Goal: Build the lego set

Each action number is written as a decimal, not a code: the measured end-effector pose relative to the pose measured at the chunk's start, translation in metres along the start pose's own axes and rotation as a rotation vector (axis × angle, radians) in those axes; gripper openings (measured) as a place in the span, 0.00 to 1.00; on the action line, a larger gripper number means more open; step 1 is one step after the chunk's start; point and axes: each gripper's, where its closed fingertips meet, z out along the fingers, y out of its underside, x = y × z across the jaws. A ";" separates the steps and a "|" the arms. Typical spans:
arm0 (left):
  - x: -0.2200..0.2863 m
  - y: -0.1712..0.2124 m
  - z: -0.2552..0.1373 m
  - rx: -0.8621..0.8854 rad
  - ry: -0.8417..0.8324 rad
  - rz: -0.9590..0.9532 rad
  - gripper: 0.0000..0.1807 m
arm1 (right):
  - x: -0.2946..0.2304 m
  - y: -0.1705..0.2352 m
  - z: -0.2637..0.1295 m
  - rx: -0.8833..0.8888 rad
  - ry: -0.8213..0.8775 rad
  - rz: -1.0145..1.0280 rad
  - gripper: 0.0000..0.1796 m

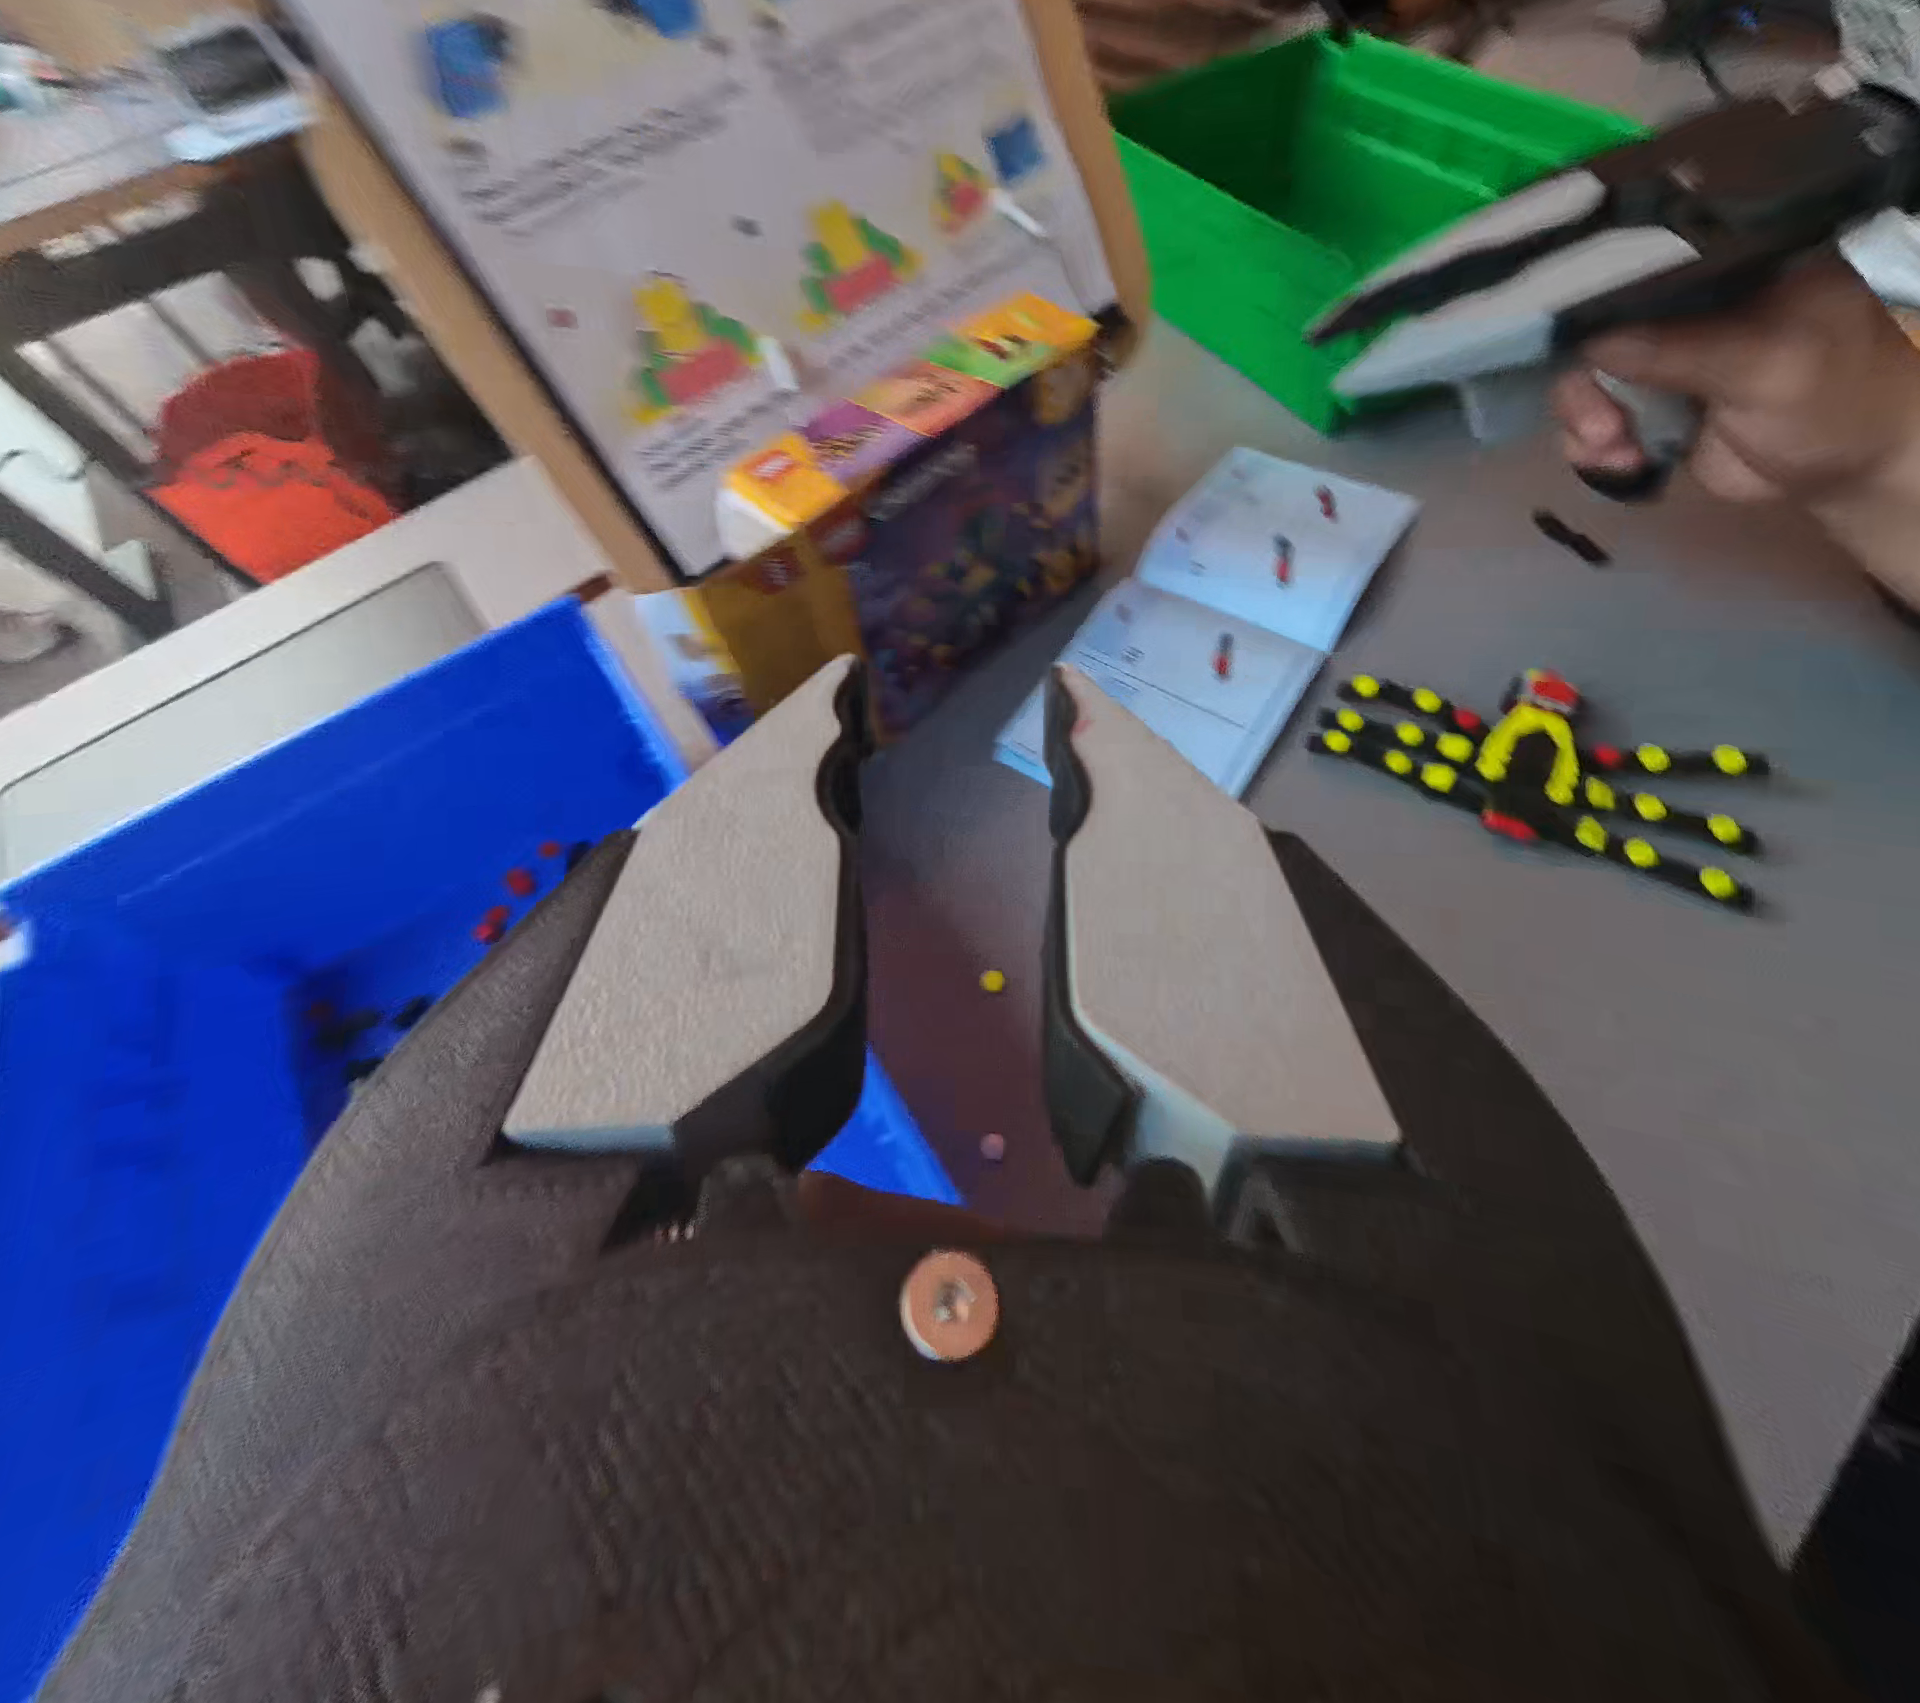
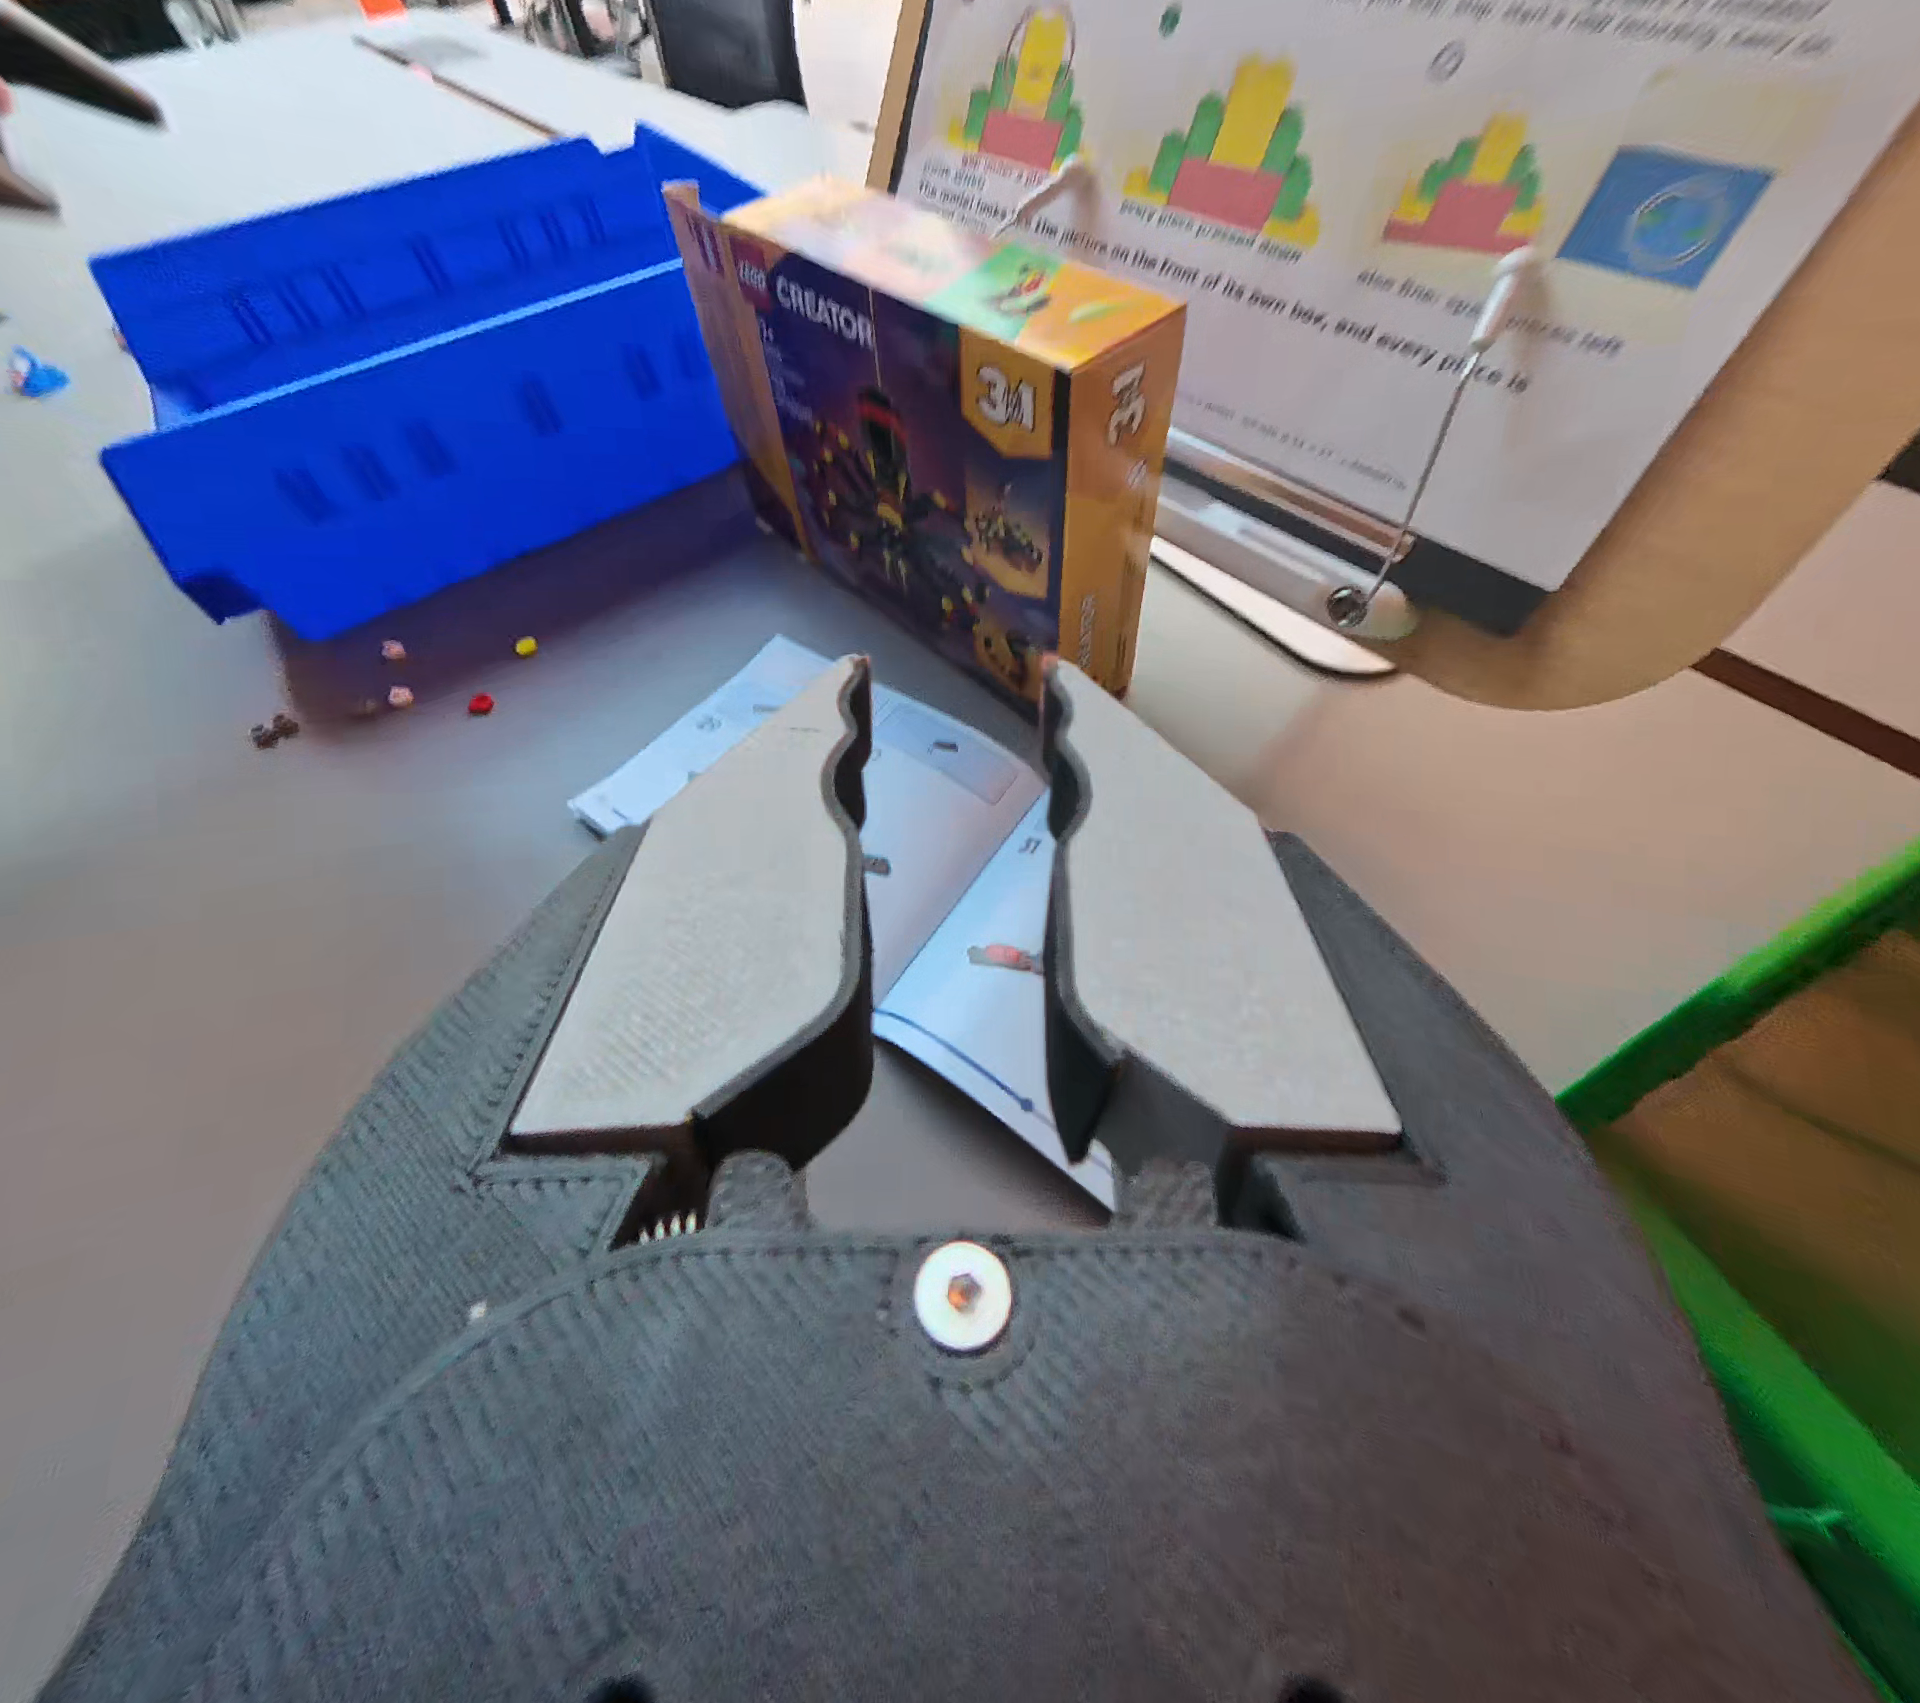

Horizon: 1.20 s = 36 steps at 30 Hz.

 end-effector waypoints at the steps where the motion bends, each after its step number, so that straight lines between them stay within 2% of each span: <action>1: -0.018 -0.001 -0.010 0.023 -0.037 -0.050 0.18 | 0.002 -0.005 -0.004 0.025 0.013 -0.005 0.19; 4: -0.041 0.018 -0.025 0.032 -0.063 -0.118 0.17 | 0.009 -0.015 -0.021 0.061 0.062 -0.034 0.31; 6: -0.036 0.033 -0.031 0.046 -0.040 -0.122 0.12 | 0.026 -0.024 -0.045 0.073 0.160 -0.084 0.35; 8: -0.034 0.051 -0.035 0.039 -0.046 -0.123 0.10 | 0.045 -0.036 -0.076 0.135 0.251 -0.097 0.39; 9: -0.037 0.061 -0.036 0.028 -0.063 -0.128 0.10 | 0.052 -0.040 -0.089 0.178 0.266 -0.085 0.40; 11: -0.045 0.076 -0.040 0.015 -0.096 -0.153 0.04 | 0.062 -0.042 -0.104 0.246 0.254 -0.044 0.39; 14: -0.057 0.087 -0.047 -0.001 -0.141 -0.181 0.11 | 0.067 -0.024 -0.097 0.220 0.205 0.036 0.41; 16: -0.065 0.088 -0.051 -0.003 -0.185 -0.178 0.16 | 0.069 -0.014 -0.090 0.164 0.221 0.016 0.42; 19: -0.070 0.084 -0.054 0.018 -0.215 -0.171 0.16 | 0.067 -0.011 -0.087 0.141 0.240 -0.017 0.40; 23: -0.071 0.090 -0.048 -0.011 -0.201 -0.183 0.17 | 0.054 -0.013 -0.081 0.160 0.177 -0.004 0.37; 26: -0.073 0.089 -0.049 -0.006 -0.193 -0.208 0.17 | 0.043 -0.003 -0.068 0.104 0.145 -0.038 0.36; 33: -0.083 0.079 -0.039 0.057 -0.183 -0.229 0.15 | 0.024 0.019 -0.040 0.009 0.094 -0.086 0.26; 34: -0.084 0.077 -0.037 0.055 -0.181 -0.217 0.15 | 0.027 0.021 -0.038 0.002 0.114 -0.083 0.31; 35: -0.086 0.077 -0.035 0.046 -0.182 -0.199 0.15 | 0.029 0.024 -0.036 -0.010 0.129 -0.080 0.40; 36: -0.090 0.078 -0.035 0.033 -0.191 -0.175 0.13 | 0.029 0.027 -0.033 -0.025 0.128 -0.082 0.39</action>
